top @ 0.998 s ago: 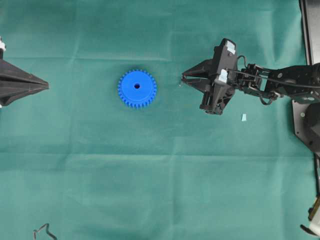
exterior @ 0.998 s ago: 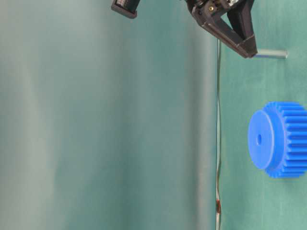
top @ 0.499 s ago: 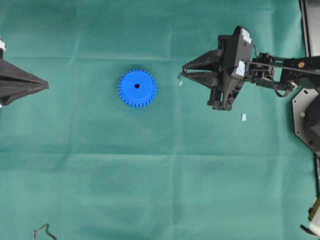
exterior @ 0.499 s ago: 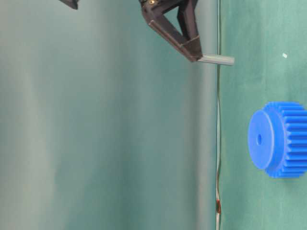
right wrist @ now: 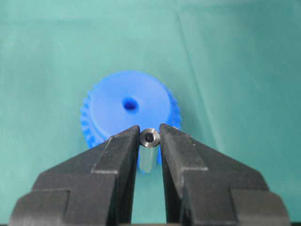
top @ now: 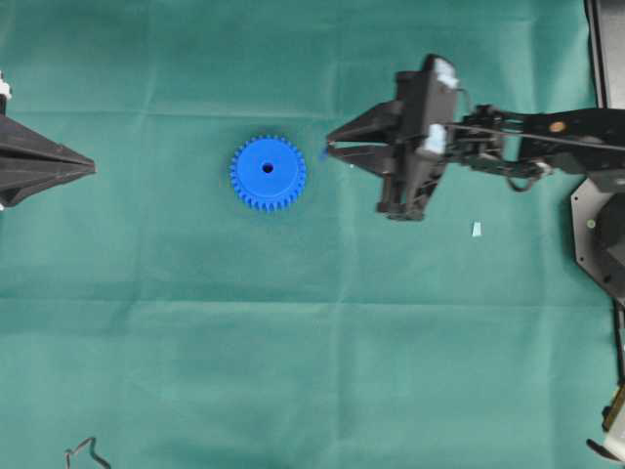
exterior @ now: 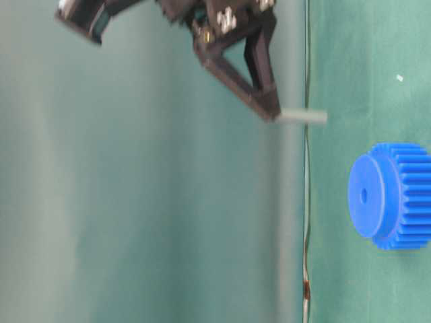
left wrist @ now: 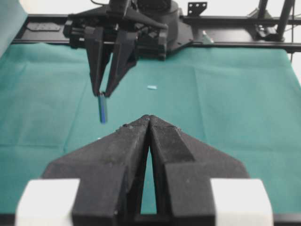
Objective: Insert the shaft into the center hole of the gear.
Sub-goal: 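Carry the shaft left and position it over the blue gear's center hole, then lower and press the shaft down into the gear's center hole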
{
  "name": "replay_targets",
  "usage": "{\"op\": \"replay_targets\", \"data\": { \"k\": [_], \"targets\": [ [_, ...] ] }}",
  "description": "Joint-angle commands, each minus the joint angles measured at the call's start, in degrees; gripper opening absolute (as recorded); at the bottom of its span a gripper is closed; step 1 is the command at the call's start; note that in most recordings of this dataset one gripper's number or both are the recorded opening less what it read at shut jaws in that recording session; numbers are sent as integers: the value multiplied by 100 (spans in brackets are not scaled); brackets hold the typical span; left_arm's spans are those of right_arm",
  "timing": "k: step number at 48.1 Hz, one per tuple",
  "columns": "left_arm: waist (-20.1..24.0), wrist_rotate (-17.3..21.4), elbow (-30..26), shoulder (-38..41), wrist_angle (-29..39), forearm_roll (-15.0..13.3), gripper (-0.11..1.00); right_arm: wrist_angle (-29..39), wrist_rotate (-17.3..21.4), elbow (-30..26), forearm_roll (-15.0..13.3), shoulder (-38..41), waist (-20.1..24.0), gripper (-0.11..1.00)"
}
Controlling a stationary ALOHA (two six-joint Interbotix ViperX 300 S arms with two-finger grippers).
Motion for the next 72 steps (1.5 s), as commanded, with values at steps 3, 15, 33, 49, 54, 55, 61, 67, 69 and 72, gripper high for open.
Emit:
{"op": "replay_targets", "data": {
  "k": [3,15,33,49,54,55,61,67,69,72],
  "targets": [
    [9,-9,-123,35,-26,9,0,0,-18,-571,-9,272,62,17],
    [9,-9,-123,35,-26,9,0,141,-18,-1169,-79,729,97,17],
    [9,-9,-123,35,-26,9,0,79,-9,-1239,-88,949,114,17],
    [9,-9,-123,35,-26,9,0,-255,62,-1248,-53,1459,123,17],
    [9,-9,-123,35,-26,9,0,-264,79,-1239,-53,1485,114,17],
    [9,-9,-123,35,-26,9,0,-264,79,-1239,-53,1477,123,17],
    [9,-9,-123,44,-26,9,0,-316,79,-1230,-53,1459,114,17],
    [9,-9,-132,35,-26,9,0,-325,62,-1239,-62,1345,114,17],
    [9,-9,-123,35,-26,9,0,-334,62,-1230,-70,1301,123,17],
    [9,-9,-123,35,-26,9,0,-343,53,-1222,-79,1222,114,17]
  ]
}}
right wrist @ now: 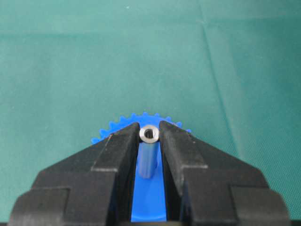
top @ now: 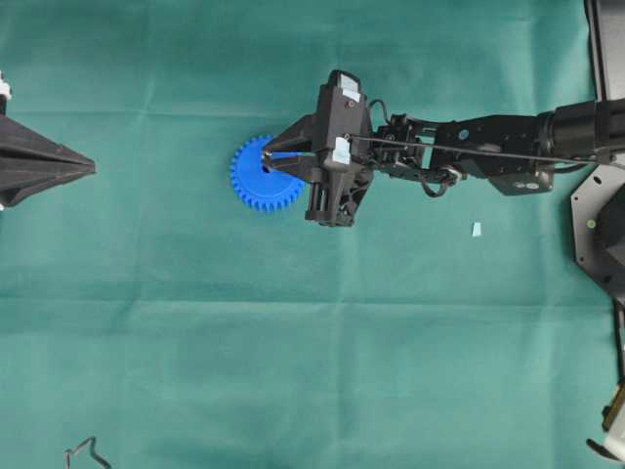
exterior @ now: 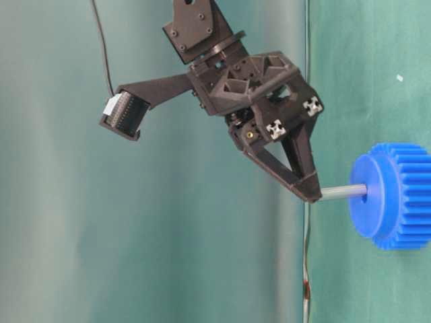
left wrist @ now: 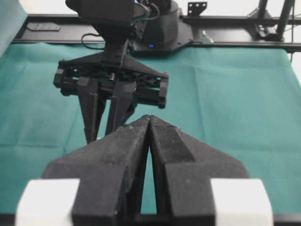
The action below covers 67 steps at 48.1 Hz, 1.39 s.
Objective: Insert the shaft into the center hole of the gear.
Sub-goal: 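Lower and press the shaft down into the gear's center hole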
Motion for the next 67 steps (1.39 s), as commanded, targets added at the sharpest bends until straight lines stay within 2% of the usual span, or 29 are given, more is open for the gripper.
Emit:
{"op": "replay_targets", "data": {
  "k": [1,19,43,67],
  "targets": [
    [9,-9,-123,35,-26,9,0,-62,9,-53,-9,-264,0,17],
    [9,-9,-123,35,-26,9,0,-264,9,-53,-9,-211,9,17],
    [9,-9,-123,44,-26,9,0,-536,193,-44,26,185,62,17],
    [9,-9,-132,35,-26,9,0,-642,176,158,9,-255,70,17]
  ]
}}
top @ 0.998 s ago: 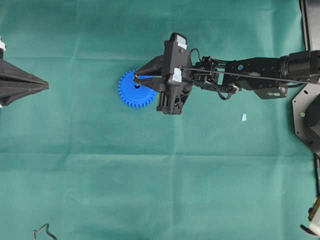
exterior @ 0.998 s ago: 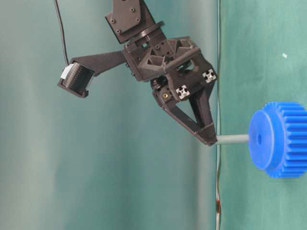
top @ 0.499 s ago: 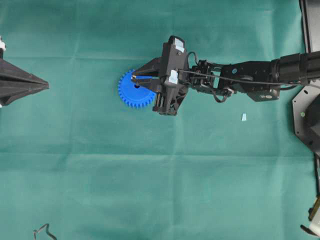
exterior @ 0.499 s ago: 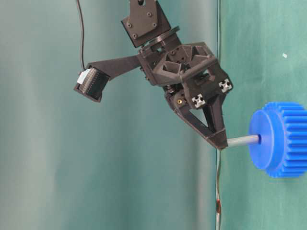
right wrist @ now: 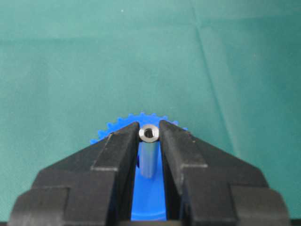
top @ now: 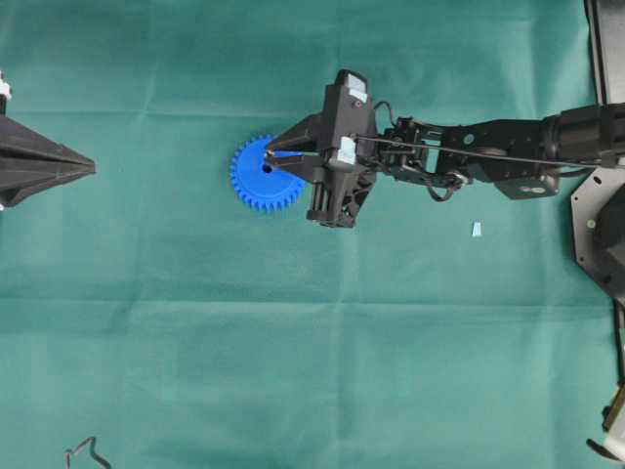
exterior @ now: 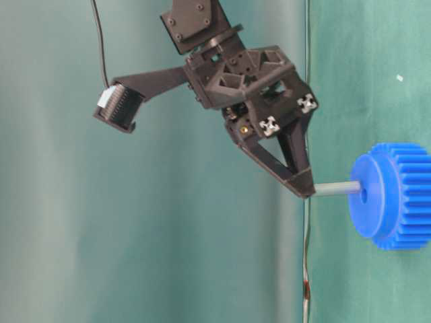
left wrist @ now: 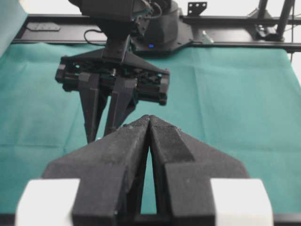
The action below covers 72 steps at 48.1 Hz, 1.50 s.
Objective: Insert the shaft into the center hole of the gear.
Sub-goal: 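Lower and press the shaft down into the gear's center hole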
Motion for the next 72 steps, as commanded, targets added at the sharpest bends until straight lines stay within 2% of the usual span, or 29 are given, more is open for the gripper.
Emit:
{"op": "replay_targets", "data": {
  "k": [1,13,30,72],
  "targets": [
    [9,-9,-123,35,-26,9,0,-105,9,-35,-9,-185,26,17],
    [9,-9,-123,35,-26,9,0,-387,0,-70,-9,-158,62,17],
    [9,-9,-123,35,-26,9,0,-413,9,-88,-9,-70,62,17],
    [9,-9,-123,35,-35,9,0,-633,26,-132,141,677,62,17]
  ]
}}
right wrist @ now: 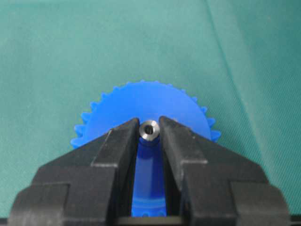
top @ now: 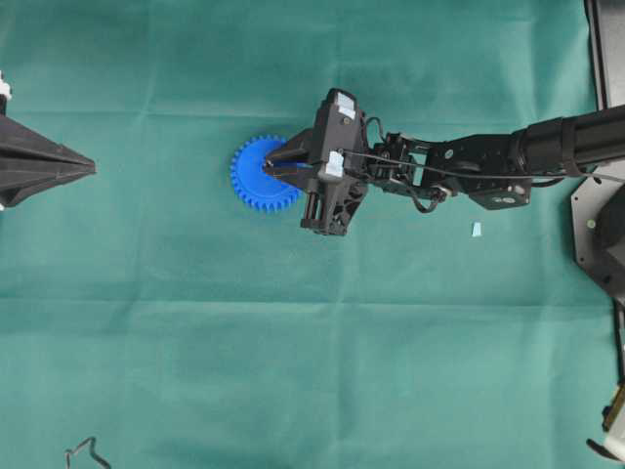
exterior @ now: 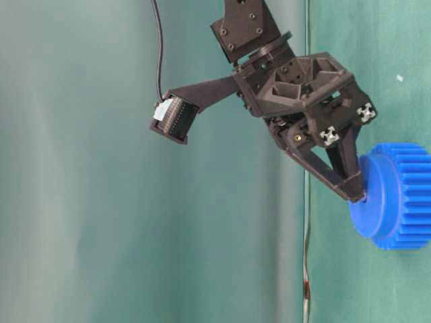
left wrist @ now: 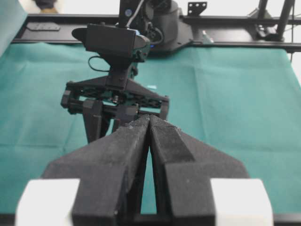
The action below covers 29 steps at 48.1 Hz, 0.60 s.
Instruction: Insert the shaft into the center hole of the gear.
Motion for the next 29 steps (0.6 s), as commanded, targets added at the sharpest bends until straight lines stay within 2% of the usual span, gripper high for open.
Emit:
{"op": "replay_targets", "data": {
  "k": [1,29],
  "targets": [
    [9,0,-132,26,-35,18,0,-62,9,-105,9,-88,0,17],
    [0,-9,-123,35,-26,18,0,88,9,-185,35,-79,-9,17]
  ]
}}
